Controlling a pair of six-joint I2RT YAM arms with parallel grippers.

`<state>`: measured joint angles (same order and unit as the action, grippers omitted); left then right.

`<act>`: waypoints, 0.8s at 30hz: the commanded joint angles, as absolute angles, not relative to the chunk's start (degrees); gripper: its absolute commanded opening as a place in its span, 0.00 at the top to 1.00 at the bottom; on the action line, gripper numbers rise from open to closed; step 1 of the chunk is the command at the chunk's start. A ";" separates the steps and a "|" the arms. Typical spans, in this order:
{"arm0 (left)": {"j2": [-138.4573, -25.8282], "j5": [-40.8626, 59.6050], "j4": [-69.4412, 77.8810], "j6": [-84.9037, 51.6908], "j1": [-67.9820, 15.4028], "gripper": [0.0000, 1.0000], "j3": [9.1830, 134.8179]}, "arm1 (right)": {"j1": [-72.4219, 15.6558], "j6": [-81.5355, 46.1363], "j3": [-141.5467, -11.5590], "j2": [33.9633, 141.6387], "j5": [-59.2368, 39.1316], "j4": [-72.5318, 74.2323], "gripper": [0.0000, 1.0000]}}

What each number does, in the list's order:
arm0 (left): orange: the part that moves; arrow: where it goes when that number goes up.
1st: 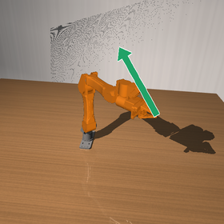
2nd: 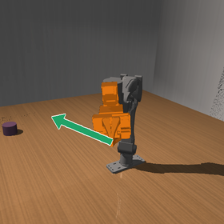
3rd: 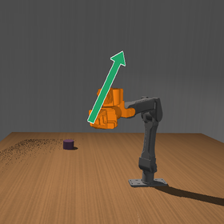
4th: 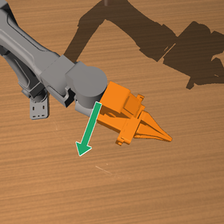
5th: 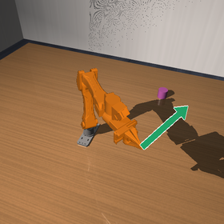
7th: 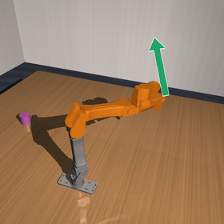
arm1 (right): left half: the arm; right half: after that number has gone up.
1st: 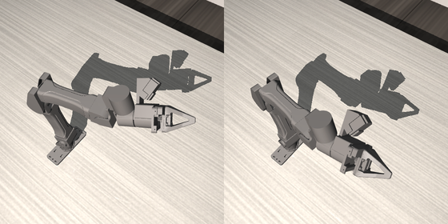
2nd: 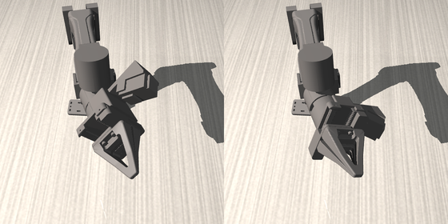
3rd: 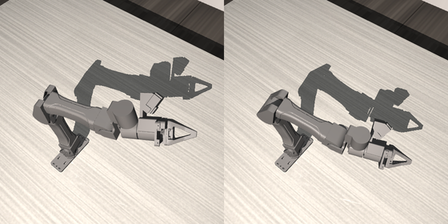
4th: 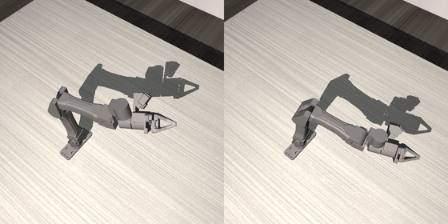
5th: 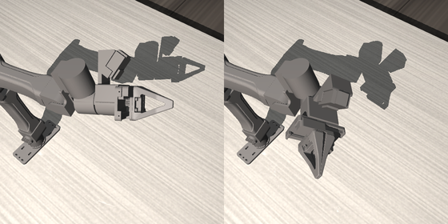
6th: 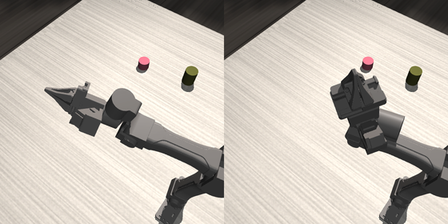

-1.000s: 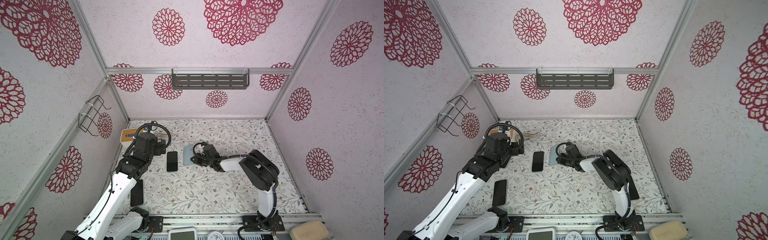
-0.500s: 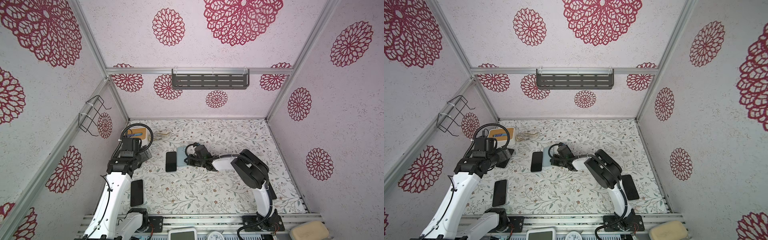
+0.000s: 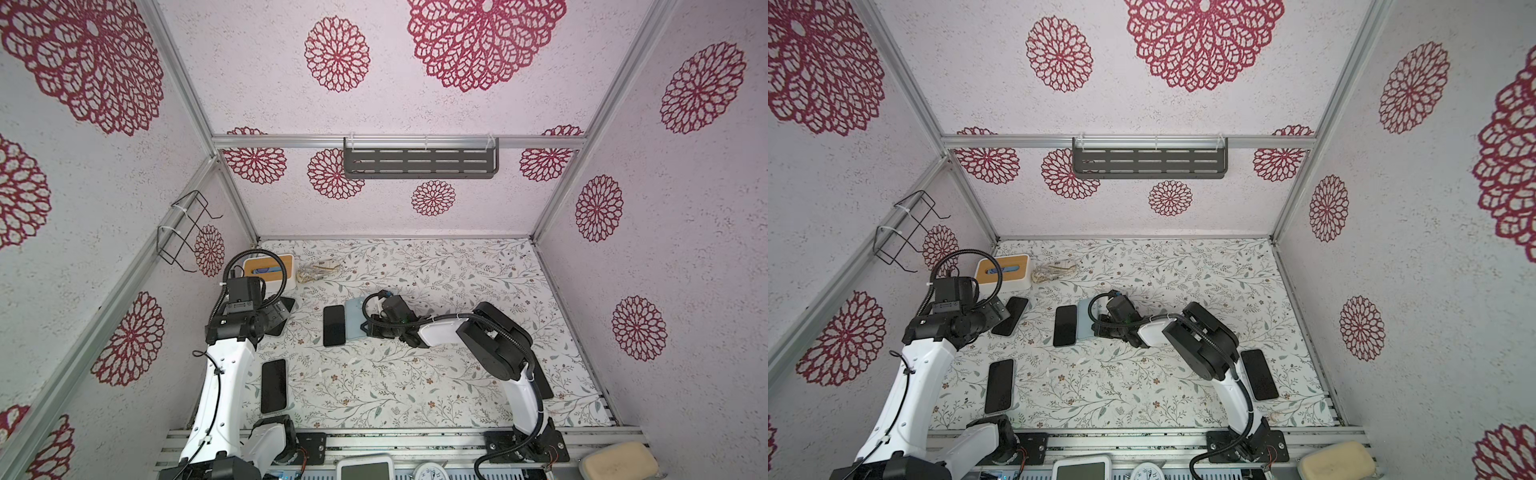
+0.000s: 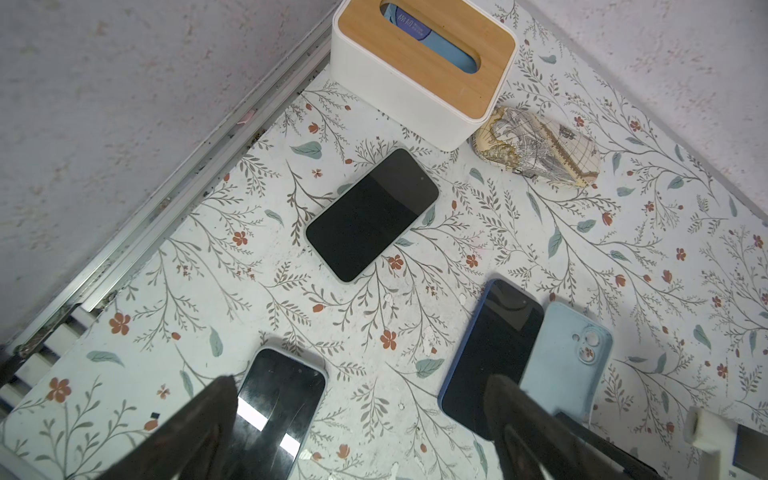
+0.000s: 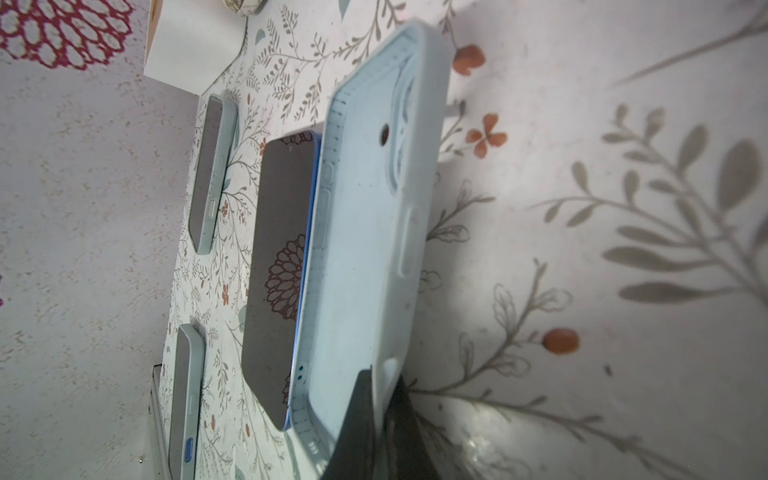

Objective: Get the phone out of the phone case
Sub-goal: 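Lay the pale blue case flat beside the phone with the right gripper while left withdraws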

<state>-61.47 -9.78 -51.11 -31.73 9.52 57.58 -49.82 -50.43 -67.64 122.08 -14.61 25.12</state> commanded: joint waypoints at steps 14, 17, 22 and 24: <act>-74.89 -25.88 -53.68 -17.59 10.63 0.03 62.21 | -50.59 -38.89 -60.53 105.93 -10.95 7.19 0.01; -77.90 -23.19 -53.28 -14.85 10.32 0.03 62.93 | -49.88 -34.35 -57.54 98.92 -7.02 1.61 0.01; -84.97 -20.83 -51.66 -9.84 8.35 0.03 63.96 | -48.89 -29.89 -54.23 90.37 -5.39 -2.50 0.01; -88.11 -20.23 -51.48 -8.36 7.03 0.03 64.10 | -48.23 -29.88 -53.17 88.82 -6.39 -1.67 0.01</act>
<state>-85.30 -22.15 -52.25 -12.75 8.62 63.11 -48.95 -33.58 -53.95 91.57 -7.68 0.95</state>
